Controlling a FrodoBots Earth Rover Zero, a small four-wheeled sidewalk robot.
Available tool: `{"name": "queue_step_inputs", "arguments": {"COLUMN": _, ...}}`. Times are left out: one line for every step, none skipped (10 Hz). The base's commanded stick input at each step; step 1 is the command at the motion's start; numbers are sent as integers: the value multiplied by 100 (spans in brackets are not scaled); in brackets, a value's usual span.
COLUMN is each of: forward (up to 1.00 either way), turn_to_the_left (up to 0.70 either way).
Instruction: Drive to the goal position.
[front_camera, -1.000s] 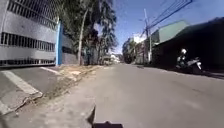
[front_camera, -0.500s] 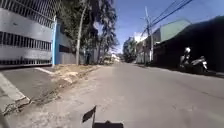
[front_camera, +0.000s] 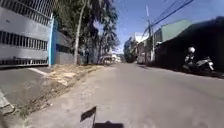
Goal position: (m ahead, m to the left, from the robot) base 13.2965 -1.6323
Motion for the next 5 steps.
{"name": "queue_step_inputs", "arguments": {"forward": 70, "turn_to_the_left": -3}}
{"name": "queue_step_inputs", "arguments": {"forward": 70, "turn_to_the_left": -3}}
{"name": "queue_step_inputs", "arguments": {"forward": 70, "turn_to_the_left": -3}}
{"name": "queue_step_inputs", "arguments": {"forward": 70, "turn_to_the_left": -3}}
{"name": "queue_step_inputs", "arguments": {"forward": 70, "turn_to_the_left": -3}}
